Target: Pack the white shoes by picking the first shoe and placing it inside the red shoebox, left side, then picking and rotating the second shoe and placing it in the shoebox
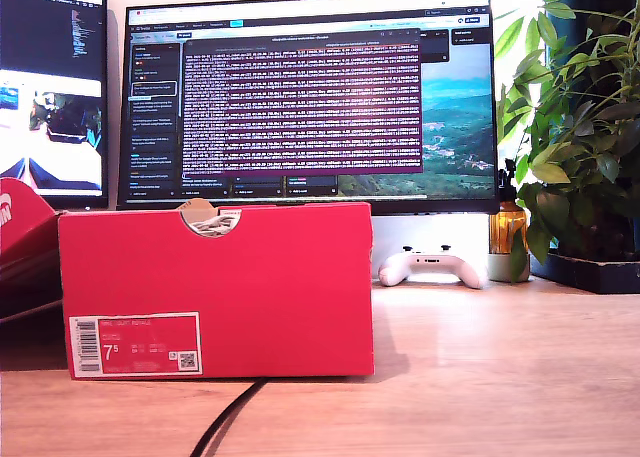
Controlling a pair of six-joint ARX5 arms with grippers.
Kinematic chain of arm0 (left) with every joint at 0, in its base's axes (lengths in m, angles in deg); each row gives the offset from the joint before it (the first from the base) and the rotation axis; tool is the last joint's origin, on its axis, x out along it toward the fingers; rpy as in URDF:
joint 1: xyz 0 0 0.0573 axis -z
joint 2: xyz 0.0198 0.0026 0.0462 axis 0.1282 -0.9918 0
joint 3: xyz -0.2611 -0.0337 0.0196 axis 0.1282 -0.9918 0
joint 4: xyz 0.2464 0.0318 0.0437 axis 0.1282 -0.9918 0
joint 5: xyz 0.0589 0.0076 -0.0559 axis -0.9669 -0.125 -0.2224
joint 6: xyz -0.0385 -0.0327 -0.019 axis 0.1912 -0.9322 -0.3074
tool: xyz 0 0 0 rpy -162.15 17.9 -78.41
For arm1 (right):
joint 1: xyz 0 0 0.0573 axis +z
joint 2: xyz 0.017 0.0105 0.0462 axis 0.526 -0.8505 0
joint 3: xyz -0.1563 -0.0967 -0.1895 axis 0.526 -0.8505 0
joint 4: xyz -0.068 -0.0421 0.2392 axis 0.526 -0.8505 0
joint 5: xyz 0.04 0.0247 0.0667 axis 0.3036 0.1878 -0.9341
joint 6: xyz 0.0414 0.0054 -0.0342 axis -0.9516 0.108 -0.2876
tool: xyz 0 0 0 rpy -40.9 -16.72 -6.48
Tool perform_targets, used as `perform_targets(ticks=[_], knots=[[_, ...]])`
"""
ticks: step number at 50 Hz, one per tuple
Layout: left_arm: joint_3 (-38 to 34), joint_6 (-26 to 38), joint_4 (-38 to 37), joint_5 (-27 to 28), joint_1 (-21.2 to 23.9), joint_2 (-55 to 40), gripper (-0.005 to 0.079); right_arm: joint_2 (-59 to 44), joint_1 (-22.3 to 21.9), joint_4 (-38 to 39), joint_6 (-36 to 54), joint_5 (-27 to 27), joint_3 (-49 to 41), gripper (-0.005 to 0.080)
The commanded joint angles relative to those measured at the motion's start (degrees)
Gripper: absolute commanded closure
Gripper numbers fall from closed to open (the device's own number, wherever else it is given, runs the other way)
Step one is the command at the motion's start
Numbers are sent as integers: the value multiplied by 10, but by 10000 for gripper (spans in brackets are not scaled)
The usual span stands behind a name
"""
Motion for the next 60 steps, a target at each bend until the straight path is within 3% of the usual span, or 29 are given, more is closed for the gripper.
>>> perform_targets(ticks=[1,26,35,60], knots=[[-17,-4,5,-3,-2,5,761,23,3,-23,3,-1,-2,765],[-17,-17,-3,-3,-2,5,761,210,3,-275,-3,31,-2,765],[-17,-18,-16,-3,-1,5,761,237,3,-288,-19,55,2,765],[-14,-76,-72,-11,-1,5,761,237,3,-296,-48,49,6,765]])
